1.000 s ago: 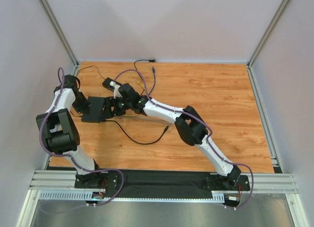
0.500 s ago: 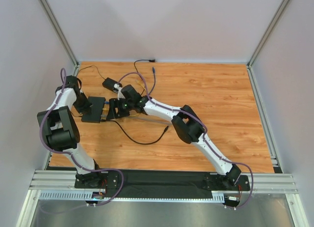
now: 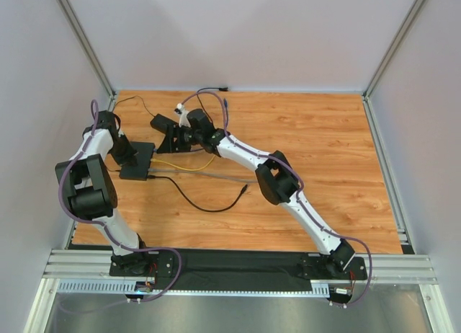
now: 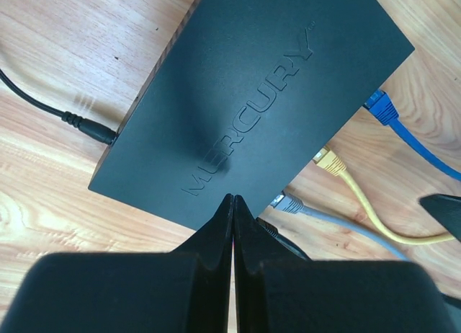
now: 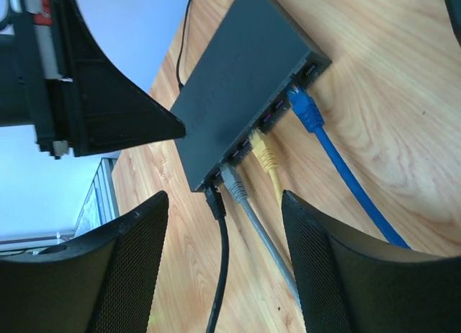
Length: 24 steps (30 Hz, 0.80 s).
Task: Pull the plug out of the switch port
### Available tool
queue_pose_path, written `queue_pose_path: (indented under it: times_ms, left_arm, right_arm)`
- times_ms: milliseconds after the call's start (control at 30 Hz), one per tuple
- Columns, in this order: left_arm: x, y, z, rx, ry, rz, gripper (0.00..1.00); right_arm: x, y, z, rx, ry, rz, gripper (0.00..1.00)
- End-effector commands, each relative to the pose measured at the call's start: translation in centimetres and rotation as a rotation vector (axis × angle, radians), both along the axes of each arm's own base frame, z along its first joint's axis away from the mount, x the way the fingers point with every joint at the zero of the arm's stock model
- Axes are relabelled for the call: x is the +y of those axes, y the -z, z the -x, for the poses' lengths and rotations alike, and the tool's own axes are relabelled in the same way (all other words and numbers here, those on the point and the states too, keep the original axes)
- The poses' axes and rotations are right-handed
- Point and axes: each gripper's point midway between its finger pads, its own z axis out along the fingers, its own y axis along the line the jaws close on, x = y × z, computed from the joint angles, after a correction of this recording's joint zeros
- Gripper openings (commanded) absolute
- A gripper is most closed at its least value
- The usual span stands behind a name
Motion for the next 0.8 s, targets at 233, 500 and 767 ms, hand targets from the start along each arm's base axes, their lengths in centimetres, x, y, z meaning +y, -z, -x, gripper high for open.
queue_pose_path:
  times_ms: [233, 500, 767]
  left_arm:
    - [0.2, -0.8, -0.1, -0.024, -0.005, -0.003, 0.0]
    - [0.3, -0.1, 0.6, 0.013, -0.022, -0.01, 0.0]
    - [1.0, -0.5, 1.1, 0.019, -0.051, -0.052, 0.0]
  right_arm:
    - [0.5, -2.7, 5.4, 0.01, -0.002, 0.024, 0.67]
    - [-0.5, -2.2, 7.6, 0.103, -0.006, 0.071, 0.72]
    - [-1.9, -4.3, 8.4, 0.071, 0.009, 0.122, 0.76]
